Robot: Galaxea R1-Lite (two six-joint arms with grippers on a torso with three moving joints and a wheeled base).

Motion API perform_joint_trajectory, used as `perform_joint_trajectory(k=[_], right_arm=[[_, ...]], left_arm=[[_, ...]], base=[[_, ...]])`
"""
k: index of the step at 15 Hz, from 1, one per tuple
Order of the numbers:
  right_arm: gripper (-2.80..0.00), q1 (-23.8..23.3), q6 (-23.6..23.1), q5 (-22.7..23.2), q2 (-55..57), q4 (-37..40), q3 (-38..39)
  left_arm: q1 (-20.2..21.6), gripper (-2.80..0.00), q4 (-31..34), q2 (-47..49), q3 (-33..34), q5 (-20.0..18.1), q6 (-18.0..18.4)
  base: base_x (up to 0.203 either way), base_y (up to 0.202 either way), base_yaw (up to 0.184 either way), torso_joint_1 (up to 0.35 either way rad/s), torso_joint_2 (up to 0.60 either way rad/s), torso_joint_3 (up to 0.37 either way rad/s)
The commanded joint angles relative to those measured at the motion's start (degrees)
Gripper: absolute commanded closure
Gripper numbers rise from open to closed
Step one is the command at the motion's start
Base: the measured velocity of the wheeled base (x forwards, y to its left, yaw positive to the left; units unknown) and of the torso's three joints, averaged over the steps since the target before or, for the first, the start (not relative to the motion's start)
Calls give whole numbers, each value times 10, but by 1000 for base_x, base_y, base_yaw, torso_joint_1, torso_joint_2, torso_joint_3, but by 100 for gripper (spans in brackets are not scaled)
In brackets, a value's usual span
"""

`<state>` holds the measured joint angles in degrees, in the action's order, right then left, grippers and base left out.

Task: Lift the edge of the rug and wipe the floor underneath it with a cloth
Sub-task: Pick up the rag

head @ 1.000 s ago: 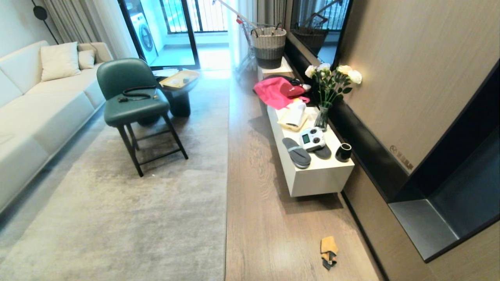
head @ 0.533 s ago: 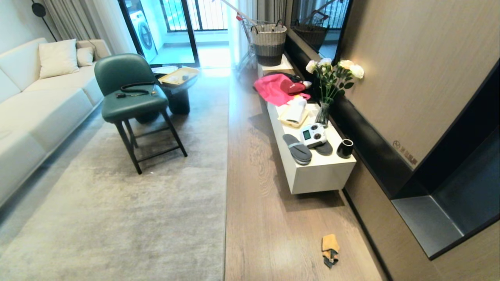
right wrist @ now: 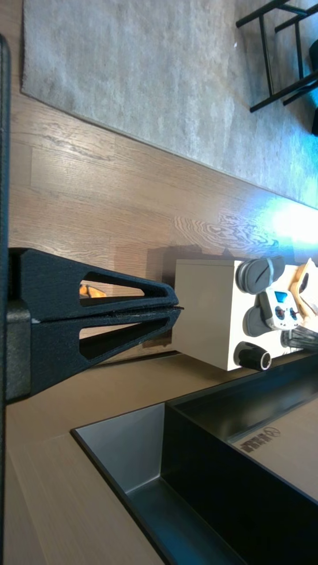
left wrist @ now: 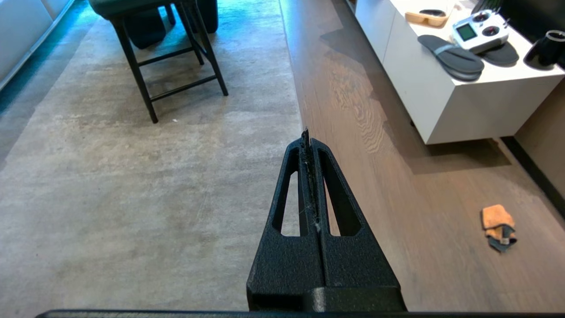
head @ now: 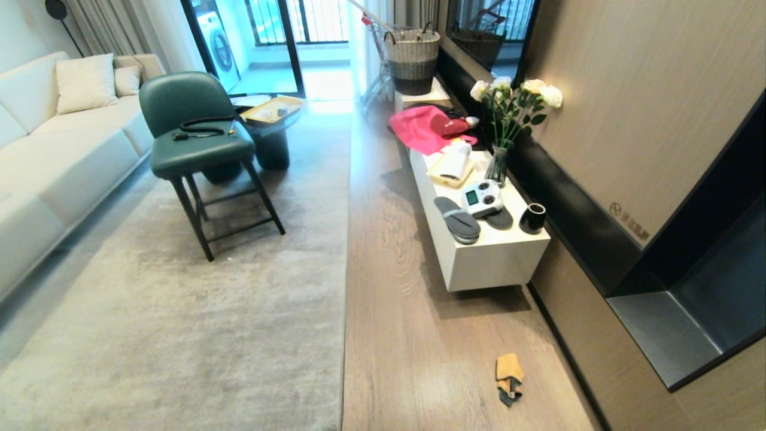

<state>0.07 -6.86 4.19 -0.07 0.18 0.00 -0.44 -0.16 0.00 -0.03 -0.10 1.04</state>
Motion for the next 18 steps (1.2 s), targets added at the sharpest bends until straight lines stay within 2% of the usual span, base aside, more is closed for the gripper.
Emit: perform_joint_trajectory(k=[1,6,9,18], right_arm=[[0,1,-1,0,1,1,0],[0,1,4,-1,1,0,0],[0,1,26,-11,1,-1,0],[0,1,26,-11,1,-1,0]], left_arm=[[0,0,0,0,0,0,0],[0,0,0,0,-1,0,0],[0,0,0,0,0,0,0],[0,0,0,0,0,0,0]], base=[[0,0,0,-178,522,334],[0,0,0,-178,536,357],[0,0,0,-154,514,362],[0,0,0,-89,469,379]])
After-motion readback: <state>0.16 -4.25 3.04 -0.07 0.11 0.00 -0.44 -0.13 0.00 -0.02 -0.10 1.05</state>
